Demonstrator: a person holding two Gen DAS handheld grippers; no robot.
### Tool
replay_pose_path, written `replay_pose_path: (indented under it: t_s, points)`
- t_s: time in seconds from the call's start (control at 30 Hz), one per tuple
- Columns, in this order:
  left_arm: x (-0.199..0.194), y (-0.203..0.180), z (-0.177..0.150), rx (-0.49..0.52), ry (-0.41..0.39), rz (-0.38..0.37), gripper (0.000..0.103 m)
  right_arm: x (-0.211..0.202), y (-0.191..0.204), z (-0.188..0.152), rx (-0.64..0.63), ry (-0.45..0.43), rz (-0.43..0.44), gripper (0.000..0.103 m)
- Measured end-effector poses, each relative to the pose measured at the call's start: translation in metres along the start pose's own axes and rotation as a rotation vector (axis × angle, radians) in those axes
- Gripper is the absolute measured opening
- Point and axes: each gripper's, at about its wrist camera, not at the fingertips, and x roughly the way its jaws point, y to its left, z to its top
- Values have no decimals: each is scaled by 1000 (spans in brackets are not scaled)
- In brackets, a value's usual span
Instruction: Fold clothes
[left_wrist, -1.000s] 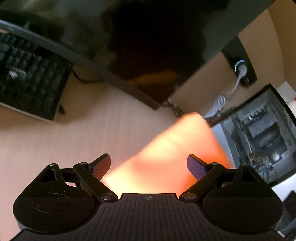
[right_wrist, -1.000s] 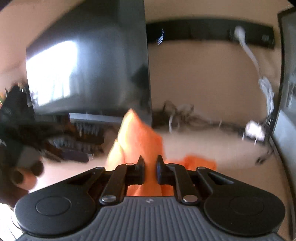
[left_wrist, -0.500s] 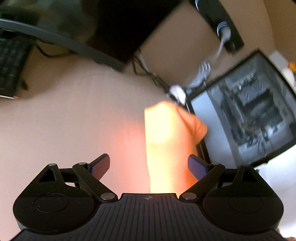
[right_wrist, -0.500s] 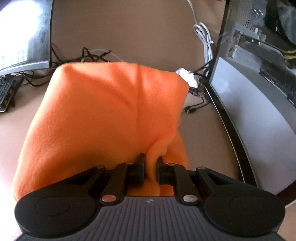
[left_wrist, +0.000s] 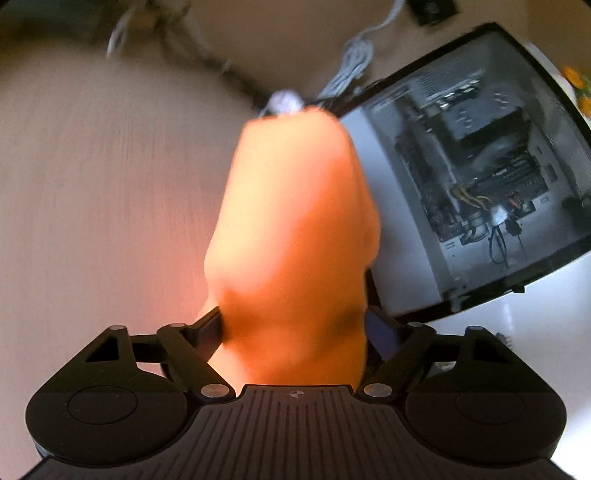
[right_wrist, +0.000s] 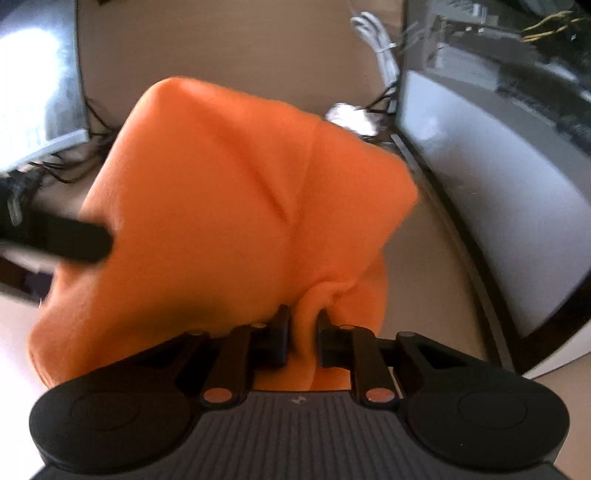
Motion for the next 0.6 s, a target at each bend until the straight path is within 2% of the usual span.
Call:
replay_pose_path:
  t_s: [0.13,0.23,0.33,0.43,0.47,0.6]
  points:
    - [-39,0,19,59,-91,83,91,9,44,2,-49,3,117,14]
    - [-68,12,24,100,-151,219,91,10,63,7,-22,11,205,14]
    - [-94,14,11,215,-210,362,92,3,55,16,66,19,297,14]
    - [-113,6,-15,305,-227,398,94,-6,40,26,168,27,397,14]
    - [-113,2,-21,349,-221,402,94,-8,38,30,183,36,406,14]
    - [-83,-16,-39,515,-163,427,94,-16,39,39,172,49,425,14]
